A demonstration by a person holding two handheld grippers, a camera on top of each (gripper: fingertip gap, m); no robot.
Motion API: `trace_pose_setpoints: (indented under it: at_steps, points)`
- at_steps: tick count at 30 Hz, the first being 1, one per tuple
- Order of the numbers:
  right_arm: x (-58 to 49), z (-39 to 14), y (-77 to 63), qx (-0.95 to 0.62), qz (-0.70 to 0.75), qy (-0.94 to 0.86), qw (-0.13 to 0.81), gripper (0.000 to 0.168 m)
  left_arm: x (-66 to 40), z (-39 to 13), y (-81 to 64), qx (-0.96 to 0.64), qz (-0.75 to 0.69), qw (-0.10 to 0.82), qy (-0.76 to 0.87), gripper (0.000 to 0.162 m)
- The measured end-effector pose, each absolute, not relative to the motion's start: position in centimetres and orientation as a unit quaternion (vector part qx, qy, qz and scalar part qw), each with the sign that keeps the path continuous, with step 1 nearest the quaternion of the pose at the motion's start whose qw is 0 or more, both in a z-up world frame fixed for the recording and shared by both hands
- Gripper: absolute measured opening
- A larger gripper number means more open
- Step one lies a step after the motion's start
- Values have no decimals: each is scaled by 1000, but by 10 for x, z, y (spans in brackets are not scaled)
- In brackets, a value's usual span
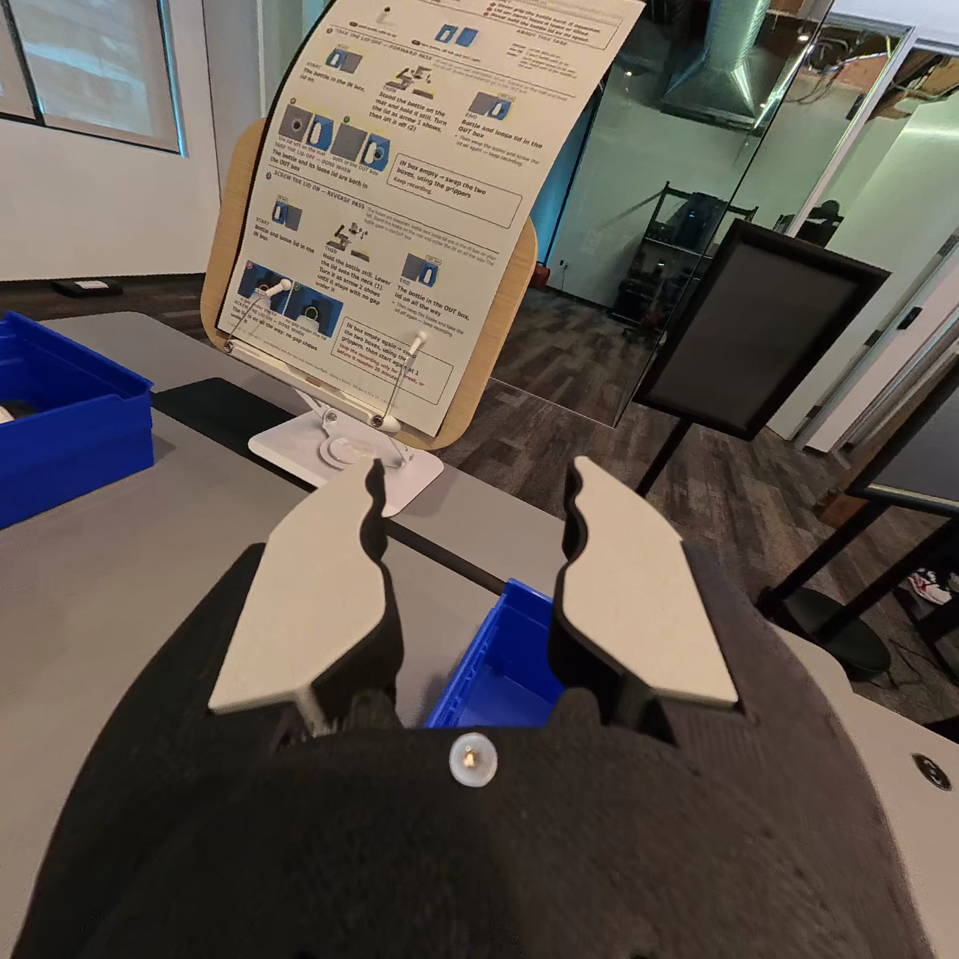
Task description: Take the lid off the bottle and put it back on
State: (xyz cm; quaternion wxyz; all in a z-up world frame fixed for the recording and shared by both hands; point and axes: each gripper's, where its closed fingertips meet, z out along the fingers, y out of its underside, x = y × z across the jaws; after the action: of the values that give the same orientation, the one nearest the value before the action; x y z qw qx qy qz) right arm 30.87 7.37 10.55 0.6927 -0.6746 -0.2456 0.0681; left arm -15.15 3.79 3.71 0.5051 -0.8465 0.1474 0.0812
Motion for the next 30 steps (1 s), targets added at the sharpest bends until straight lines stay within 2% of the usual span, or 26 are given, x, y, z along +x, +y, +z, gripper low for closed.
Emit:
trace_pose_setpoints:
  at_steps: [5,8,11,20,28,30]
  points:
    - [304,102,71,-698,66,-234,673,67,-138,-2,20,-907,-13,388,161,75]
    - [309,94,71,-740,-26,-201,642,69,-144,-23,20,-924,13,344,166,80]
    - [308,98,67,-729,-83,-195,650,71,-151,-49,18,-944,33,282,166,85]
    - [311,90,72,-737,-117,-204,633,73,-167,-91,12,-967,79,185,156,99]
    - [299,71,75,-757,-108,-236,599,74,-163,-124,-1,-982,42,103,156,100]
    - [295,68,76,-758,-109,-244,594,73,-165,-130,-5,-983,40,82,158,97]
